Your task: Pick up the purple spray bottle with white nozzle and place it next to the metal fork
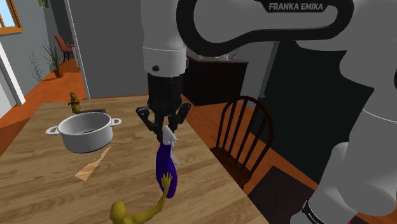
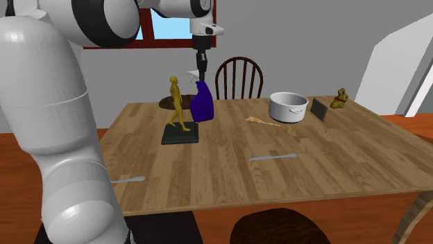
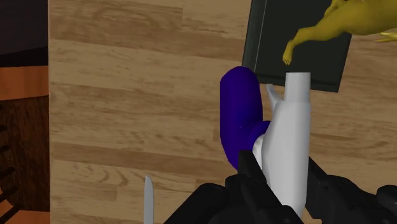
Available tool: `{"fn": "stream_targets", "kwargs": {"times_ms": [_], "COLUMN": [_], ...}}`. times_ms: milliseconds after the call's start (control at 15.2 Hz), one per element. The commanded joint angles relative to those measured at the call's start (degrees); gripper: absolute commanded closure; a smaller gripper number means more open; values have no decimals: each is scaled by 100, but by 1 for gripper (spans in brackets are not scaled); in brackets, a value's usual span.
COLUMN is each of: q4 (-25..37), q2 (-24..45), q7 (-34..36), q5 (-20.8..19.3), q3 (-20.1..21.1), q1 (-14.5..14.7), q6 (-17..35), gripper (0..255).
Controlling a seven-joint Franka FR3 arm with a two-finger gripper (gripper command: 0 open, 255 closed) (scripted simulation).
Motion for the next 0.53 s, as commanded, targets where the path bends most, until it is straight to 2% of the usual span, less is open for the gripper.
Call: {"fn": "stream_targets", "kwargs": {"times_ms": [0, 462], "q4": [-88, -268], "q2": [-244, -1048], "q7": [138, 562], "q5": [131, 591], "q3": [77, 292], "q1": [67, 295], "q6": [-118, -587], "gripper": [255, 255]}}
